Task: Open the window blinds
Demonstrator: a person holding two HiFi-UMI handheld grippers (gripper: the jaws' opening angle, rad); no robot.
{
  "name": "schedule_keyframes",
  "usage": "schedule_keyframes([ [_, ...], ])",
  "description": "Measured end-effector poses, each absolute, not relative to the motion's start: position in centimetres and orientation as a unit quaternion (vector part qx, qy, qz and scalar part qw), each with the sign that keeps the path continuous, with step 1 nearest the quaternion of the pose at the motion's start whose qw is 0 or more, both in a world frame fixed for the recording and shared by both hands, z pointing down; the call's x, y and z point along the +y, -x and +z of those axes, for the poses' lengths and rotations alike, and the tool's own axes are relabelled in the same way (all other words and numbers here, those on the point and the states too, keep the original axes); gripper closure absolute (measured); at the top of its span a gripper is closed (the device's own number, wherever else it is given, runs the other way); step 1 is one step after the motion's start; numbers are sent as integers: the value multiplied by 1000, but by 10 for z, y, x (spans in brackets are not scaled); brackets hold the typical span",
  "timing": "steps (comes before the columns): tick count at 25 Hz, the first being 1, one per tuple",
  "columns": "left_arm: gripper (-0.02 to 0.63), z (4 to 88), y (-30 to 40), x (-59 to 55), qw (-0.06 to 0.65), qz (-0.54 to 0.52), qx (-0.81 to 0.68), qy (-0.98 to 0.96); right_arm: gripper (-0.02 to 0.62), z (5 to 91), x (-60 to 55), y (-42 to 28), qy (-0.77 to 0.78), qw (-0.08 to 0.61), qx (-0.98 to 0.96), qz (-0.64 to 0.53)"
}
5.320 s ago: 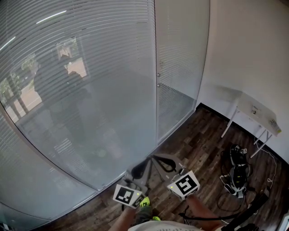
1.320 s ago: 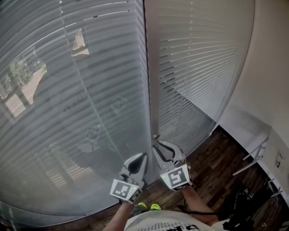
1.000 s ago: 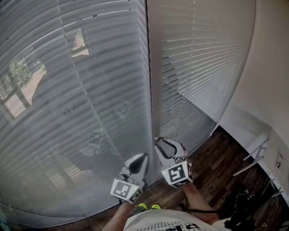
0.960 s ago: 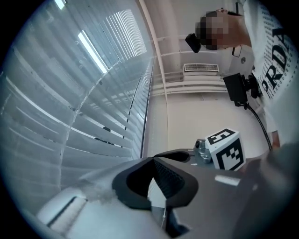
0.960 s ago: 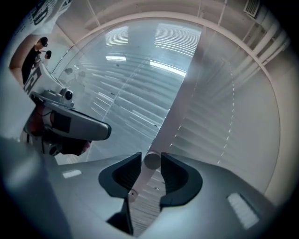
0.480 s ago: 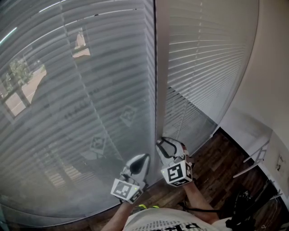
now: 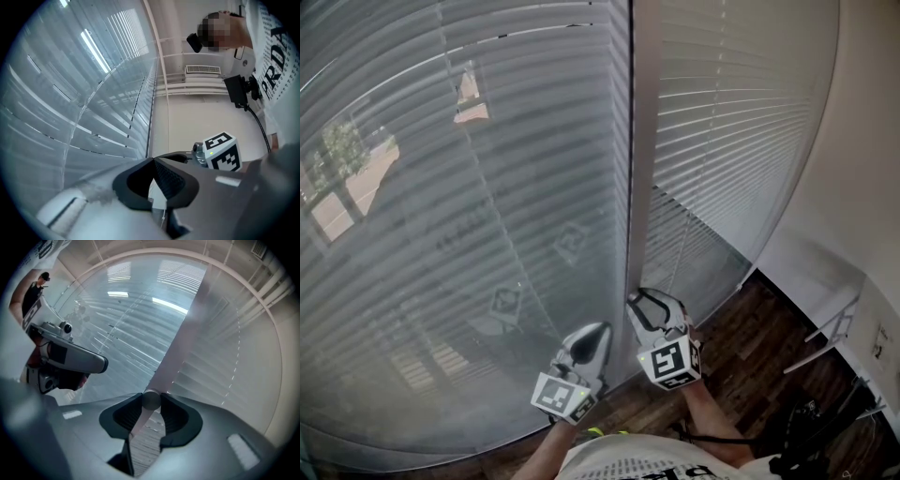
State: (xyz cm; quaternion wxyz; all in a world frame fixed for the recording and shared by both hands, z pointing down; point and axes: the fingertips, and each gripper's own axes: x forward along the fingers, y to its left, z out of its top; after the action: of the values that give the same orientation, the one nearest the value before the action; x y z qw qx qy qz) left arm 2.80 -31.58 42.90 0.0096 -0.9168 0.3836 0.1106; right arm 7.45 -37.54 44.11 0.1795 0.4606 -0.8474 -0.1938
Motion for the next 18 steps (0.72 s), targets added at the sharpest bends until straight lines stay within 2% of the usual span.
schedule_keyframes([
  [6,614,431,-28,-315,4,108,383,918,474,441,-376,-75,-463,167,-852,-178],
  [18,614,432,-27,-313,4,104,380,919,474,440,-379,-79,-472,102,-871,-93],
])
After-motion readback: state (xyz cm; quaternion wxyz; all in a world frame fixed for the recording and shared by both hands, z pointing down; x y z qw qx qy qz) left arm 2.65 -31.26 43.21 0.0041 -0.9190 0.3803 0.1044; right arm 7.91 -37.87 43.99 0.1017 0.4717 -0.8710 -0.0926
